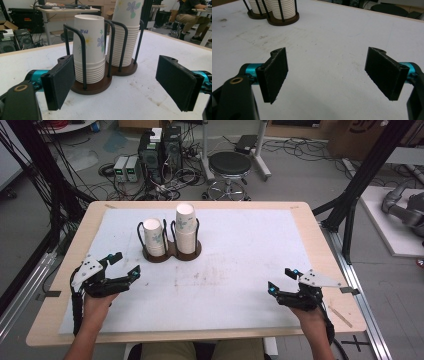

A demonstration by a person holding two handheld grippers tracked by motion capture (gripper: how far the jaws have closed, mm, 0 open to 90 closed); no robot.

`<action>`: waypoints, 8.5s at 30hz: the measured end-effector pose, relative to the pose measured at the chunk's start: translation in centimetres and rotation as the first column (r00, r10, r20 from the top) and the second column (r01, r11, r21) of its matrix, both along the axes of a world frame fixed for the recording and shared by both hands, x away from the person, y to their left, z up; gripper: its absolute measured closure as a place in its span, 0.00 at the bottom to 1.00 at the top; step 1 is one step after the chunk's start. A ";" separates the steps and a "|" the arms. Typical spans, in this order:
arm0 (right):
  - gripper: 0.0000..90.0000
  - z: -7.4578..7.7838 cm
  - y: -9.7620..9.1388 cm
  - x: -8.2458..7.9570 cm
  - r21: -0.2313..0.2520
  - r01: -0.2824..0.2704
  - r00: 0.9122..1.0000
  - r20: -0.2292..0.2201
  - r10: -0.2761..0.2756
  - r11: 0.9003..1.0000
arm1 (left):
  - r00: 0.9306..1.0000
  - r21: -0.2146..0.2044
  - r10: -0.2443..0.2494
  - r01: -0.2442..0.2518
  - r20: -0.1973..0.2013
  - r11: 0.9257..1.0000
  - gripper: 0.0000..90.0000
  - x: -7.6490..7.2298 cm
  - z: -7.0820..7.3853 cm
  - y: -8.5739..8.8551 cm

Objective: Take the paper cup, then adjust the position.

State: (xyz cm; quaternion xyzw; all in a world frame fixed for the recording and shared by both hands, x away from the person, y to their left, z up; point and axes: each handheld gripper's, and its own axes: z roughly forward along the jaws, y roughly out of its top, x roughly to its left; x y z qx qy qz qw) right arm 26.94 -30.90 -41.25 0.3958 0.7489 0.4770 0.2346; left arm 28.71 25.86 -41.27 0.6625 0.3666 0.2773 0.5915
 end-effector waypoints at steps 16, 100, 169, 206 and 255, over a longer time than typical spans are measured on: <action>0.21 0.0 -0.3 0.0 0.004 0.010 1.000 0.002 -0.010 1.000 | 1.000 -0.004 -0.005 0.005 -0.012 1.000 0.18 0.4 -0.4 -0.1; 0.21 -0.1 0.8 0.7 -0.008 -0.054 0.998 -0.041 0.054 0.998 | 0.963 0.249 0.052 0.016 -0.266 0.968 0.28 14.7 5.9 -5.2; 0.21 0.6 3.0 0.8 0.013 -0.119 0.992 -0.029 0.119 0.993 | 0.943 -0.008 -0.331 0.331 -0.031 0.944 0.41 2.8 9.5 -6.1; 0.21 1.9 9.6 1.3 0.030 -0.445 0.895 -0.033 0.446 0.895 | 0.863 0.041 -0.498 0.502 -0.082 0.864 0.41 1.3 6.0 -12.7; 0.29 1.0 15.0 1.9 0.035 -0.643 0.763 -0.048 0.644 0.765 | 0.743 0.041 -0.658 0.666 -0.122 0.745 0.42 0.2 5.2 -17.0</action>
